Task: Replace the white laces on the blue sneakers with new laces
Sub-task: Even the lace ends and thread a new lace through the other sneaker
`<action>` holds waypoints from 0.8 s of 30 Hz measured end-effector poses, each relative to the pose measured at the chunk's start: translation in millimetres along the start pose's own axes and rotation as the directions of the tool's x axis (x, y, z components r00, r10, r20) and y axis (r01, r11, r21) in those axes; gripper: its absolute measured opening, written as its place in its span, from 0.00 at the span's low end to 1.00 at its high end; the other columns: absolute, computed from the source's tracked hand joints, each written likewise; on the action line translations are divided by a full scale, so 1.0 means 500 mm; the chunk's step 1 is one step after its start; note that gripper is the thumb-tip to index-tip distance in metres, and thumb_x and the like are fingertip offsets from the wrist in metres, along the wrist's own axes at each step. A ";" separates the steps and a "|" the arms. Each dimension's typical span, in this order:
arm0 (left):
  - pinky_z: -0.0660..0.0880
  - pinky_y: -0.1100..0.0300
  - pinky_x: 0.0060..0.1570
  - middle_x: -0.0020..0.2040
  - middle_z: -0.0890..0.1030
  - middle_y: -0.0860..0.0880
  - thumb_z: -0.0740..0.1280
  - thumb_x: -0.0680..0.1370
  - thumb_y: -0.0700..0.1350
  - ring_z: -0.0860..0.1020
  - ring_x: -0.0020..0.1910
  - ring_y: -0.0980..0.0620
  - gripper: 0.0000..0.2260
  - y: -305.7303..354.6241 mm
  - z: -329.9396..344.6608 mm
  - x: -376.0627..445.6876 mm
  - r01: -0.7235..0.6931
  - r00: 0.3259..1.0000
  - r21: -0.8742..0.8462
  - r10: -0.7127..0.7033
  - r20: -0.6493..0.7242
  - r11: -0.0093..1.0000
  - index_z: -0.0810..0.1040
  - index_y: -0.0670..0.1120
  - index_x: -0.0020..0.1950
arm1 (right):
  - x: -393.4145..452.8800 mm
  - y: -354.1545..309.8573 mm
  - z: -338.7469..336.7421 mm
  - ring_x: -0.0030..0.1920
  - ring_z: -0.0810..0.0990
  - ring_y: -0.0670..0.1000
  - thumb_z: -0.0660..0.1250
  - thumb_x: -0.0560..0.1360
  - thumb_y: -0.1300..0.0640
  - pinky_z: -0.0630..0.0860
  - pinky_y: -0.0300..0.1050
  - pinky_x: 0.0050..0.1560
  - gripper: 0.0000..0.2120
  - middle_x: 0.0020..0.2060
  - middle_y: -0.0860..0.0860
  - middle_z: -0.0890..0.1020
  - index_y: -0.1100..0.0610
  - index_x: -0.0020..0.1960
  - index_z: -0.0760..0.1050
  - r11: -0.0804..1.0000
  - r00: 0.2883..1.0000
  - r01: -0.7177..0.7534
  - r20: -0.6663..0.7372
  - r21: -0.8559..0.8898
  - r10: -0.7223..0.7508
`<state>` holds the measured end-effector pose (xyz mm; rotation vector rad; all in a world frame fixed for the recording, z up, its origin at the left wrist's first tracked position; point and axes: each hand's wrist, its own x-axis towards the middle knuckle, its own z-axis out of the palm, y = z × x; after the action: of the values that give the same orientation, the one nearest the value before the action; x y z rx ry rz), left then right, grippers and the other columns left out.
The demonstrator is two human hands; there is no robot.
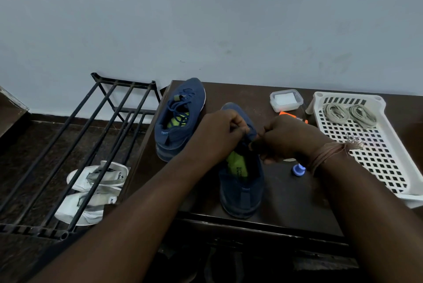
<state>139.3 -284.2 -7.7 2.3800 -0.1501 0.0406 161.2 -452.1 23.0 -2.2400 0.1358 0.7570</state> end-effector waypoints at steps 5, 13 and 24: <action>0.71 0.67 0.37 0.41 0.84 0.53 0.71 0.78 0.47 0.80 0.39 0.58 0.05 0.002 0.016 -0.004 -0.048 0.999 0.086 0.045 0.028 0.995 0.85 0.48 0.45 | 0.018 0.016 0.009 0.31 0.81 0.55 0.61 0.80 0.65 0.81 0.44 0.33 0.10 0.33 0.58 0.81 0.61 0.39 0.73 0.993 0.999 -0.037 -0.033 0.110 0.041; 0.78 0.56 0.46 0.42 0.85 0.48 0.71 0.76 0.45 0.80 0.42 0.52 0.06 0.005 0.036 -0.017 -0.050 0.998 0.193 0.056 -0.026 0.980 0.88 0.47 0.43 | 0.024 0.013 0.009 0.29 0.82 0.54 0.62 0.80 0.67 0.84 0.54 0.49 0.08 0.23 0.57 0.80 0.67 0.44 0.76 0.969 0.986 -0.166 -0.003 0.182 0.169; 0.76 0.57 0.46 0.41 0.84 0.48 0.71 0.76 0.48 0.79 0.42 0.52 0.08 0.000 0.061 -0.023 -0.031 0.988 0.204 0.061 -0.141 0.978 0.88 0.46 0.43 | 0.024 0.014 0.010 0.28 0.81 0.54 0.61 0.81 0.67 0.83 0.48 0.37 0.09 0.26 0.59 0.80 0.67 0.42 0.75 0.959 0.984 -0.172 -0.016 0.225 0.180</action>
<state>127.6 -304.0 -30.4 2.5645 -0.1368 0.2642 166.5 -452.0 9.2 -2.0462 0.4221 0.7552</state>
